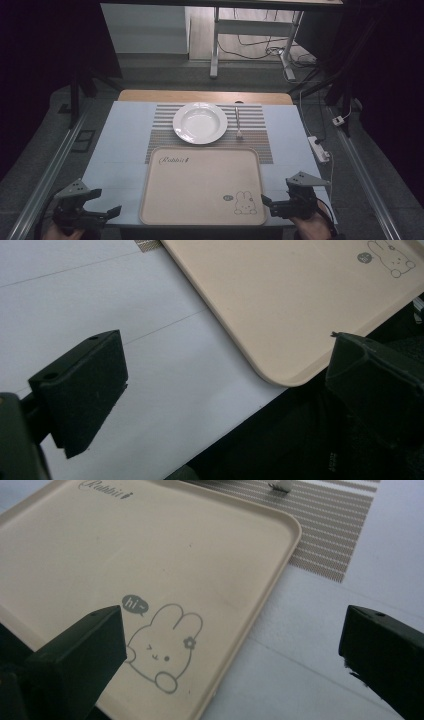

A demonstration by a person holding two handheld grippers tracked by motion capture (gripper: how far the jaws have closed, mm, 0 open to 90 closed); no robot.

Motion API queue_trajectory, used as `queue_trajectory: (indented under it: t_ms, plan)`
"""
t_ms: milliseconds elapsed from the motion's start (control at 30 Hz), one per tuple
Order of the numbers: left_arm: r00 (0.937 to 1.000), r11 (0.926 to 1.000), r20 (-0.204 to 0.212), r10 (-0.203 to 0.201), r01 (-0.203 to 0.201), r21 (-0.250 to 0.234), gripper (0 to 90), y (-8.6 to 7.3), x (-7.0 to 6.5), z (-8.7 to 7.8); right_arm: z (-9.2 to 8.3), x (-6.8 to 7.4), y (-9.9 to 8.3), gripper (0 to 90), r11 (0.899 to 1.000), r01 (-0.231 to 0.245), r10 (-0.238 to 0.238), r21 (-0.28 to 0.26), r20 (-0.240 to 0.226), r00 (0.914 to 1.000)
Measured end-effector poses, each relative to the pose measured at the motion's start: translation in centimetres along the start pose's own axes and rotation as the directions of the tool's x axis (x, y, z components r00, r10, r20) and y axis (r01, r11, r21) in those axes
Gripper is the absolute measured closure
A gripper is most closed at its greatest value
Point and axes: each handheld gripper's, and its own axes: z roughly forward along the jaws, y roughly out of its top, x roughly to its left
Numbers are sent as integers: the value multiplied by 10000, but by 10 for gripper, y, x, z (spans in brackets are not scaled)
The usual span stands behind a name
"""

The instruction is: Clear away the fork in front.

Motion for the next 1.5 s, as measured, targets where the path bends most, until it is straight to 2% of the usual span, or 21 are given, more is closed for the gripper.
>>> queue_trajectory:
  t_ms: [333,500,567,700,1033,1200,1500]
  plan:
    - [10000,10000,-5,-87,87,4,35,0,1,0,14,-5,12,0,9994,328,-327,53,-188,9993]
    - [9999,9999,-12,-134,134,10,34,0,1,0,25,-9,19,0,9999,159,-157,20,-653,9977]
    - [9999,9999,-7,-148,148,6,34,0,1,0,32,-9,22,0,9990,448,-441,78,-746,9962]
    - [9998,9998,3,-181,181,2,34,0,2,0,37,-9,26,0,9980,584,-565,252,-683,9961]
    - [9997,9997,44,-255,255,-3,33,0,3,0,54,-11,45,0,9953,906,-893,327,-380,9953]
    - [9996,9996,52,-271,271,-14,33,0,3,0,71,-13,56,0,9930,1046,-1037,544,-186,9944]
    - [9995,9996,95,-288,288,8,33,0,4,0,98,-28,71,0,9886,1219,-1292,887,815,9883]
